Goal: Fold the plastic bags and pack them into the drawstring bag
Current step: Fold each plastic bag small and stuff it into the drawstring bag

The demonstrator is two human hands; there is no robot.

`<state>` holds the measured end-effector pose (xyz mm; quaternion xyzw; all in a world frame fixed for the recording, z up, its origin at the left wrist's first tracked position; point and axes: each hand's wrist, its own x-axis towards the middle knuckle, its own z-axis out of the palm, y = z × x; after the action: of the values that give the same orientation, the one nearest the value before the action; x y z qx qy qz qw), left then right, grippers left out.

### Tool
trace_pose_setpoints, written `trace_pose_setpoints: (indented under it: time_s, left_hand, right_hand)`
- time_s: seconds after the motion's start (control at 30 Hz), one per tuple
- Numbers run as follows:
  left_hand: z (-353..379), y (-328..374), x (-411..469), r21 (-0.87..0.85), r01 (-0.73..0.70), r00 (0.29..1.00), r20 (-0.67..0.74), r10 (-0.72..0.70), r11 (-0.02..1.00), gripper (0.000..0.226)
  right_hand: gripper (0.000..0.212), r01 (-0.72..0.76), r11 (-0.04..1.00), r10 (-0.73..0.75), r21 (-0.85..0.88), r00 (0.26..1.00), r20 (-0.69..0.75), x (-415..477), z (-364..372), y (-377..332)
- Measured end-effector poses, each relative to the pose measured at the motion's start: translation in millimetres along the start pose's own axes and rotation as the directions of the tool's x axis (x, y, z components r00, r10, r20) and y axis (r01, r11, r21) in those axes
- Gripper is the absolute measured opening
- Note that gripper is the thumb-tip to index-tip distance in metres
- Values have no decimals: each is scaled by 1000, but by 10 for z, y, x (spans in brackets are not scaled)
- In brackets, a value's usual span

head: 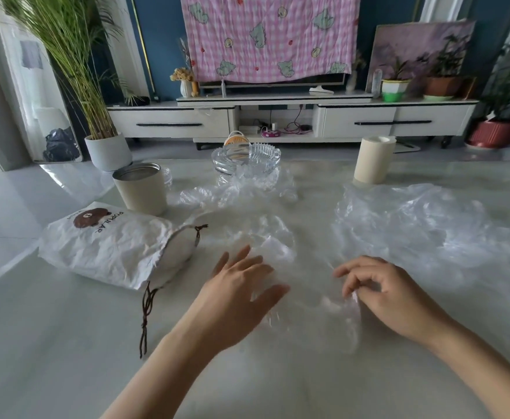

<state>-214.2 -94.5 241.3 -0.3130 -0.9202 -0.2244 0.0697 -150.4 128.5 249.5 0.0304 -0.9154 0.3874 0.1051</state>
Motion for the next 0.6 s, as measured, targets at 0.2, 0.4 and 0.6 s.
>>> trace_pose_setpoints:
  time_s: [0.2,0.4,0.6]
  left_hand:
    - [110,-6,-11,198,184,983,-17,-184,963,73]
    - [86,177,-59,-244,-208,966,103,239,947,71]
    - [149,220,-39,-267,-230,973,-63,221,936,17]
  right_hand:
    - [48,22,938,-74,-345,988,-136,-48,-177,-1]
    - [11,81,995,-87,58,991,104,-186,-120,-325]
    - [38,128,961,-71,-245,971,229,-230,143,-284]
